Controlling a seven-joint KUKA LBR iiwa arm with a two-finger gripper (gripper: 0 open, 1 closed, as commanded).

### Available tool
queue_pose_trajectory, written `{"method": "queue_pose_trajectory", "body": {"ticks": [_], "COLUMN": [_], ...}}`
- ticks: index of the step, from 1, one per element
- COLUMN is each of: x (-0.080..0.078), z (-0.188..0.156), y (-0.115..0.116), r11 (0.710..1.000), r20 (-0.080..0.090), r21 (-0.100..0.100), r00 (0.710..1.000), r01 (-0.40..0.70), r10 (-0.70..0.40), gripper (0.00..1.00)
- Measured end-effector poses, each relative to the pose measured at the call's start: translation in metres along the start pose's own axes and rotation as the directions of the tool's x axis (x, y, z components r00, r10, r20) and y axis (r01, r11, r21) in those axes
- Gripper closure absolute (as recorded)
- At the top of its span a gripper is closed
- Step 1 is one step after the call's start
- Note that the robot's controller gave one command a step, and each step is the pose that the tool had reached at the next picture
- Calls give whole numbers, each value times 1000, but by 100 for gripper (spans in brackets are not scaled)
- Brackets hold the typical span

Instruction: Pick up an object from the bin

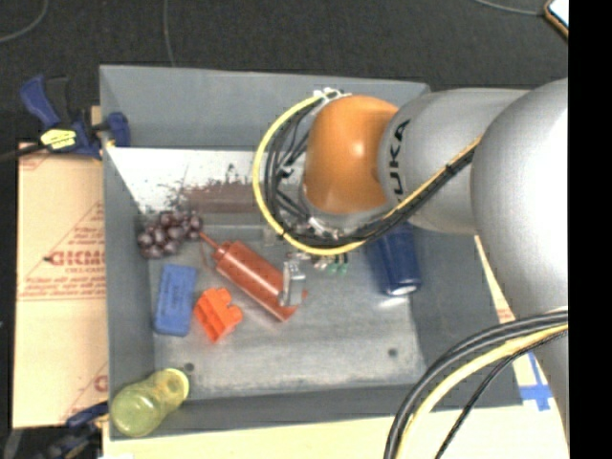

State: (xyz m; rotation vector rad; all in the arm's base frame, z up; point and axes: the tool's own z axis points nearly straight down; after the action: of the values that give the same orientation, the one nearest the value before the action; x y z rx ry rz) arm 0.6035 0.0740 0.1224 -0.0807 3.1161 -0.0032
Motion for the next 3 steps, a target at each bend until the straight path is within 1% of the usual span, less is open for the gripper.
{"method": "queue_pose_trajectory", "body": {"ticks": [1,2,3], "x": [15,18,7], "z": [19,-6,41], "y": [5,4,14], "r11": [1000,1000,939], "r20": [-2,-8,-6], "r21": [-1,0,-1], "r00": [1000,1000,939], "r01": [-19,21,343], "r10": [19,-21,-343], "gripper": [0,0,0]}}
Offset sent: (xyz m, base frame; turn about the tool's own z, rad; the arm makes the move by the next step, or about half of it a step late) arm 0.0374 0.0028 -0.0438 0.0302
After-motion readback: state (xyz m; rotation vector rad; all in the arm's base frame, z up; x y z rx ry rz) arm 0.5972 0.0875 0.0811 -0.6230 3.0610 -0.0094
